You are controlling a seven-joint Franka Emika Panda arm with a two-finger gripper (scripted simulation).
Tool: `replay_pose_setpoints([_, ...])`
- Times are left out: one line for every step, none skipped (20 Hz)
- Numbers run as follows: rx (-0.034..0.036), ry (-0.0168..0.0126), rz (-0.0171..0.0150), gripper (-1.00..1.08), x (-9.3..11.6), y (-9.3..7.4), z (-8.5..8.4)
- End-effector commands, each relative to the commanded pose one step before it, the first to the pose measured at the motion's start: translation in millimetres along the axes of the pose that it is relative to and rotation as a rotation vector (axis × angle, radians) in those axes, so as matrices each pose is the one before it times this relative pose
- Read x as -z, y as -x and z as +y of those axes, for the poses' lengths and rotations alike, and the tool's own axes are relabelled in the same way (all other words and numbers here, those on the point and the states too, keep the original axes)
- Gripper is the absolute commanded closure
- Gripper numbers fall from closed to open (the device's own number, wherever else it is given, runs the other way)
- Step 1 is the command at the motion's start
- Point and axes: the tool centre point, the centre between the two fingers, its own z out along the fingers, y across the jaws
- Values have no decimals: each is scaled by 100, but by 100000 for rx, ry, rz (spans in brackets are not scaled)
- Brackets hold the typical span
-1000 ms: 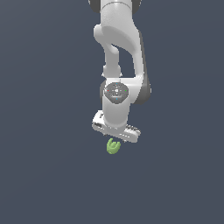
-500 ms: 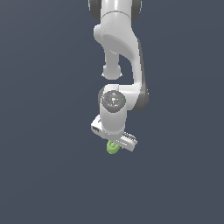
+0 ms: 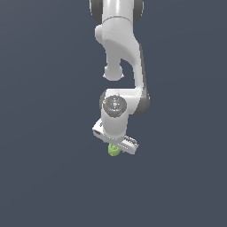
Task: Pick up the object and move it to a goal position.
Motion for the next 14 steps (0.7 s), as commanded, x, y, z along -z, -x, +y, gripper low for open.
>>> replay_pose_setpoints([-133,74,-123,-92,-1317,64,49])
replay_pose_setpoints([-68,-4,8,-92,-622,12,13])
replay_pose_setpoints([-48,-3,6,-92,-541,13,5])
replay_pose_setpoints([-48,-3,6,-92,-452,6,7])
replay_pose_setpoints([-48,-3,6,-92,-363,-4,9])
replay_pose_setpoints([0,0,0,-92,-279,1,-20])
replay_pose_setpoints([-48,-4,7,-92,-185,-26,10])
replay_pose_setpoints([0,0,0,-92,-101,-23,-19])
replay_pose_setpoints([0,0,0,-92,-13,-36,-19])
replay_pose_setpoints([0,0,0,-92,54,-39,-16])
replay_pose_setpoints([0,0,0,-92,27,-13,-5])
replay_pose_setpoints([0,0,0,108,0,0,0])
replay_pose_setpoints([0,0,0,108,0,0,0])
replay_pose_setpoints([0,0,0,108,0,0,0])
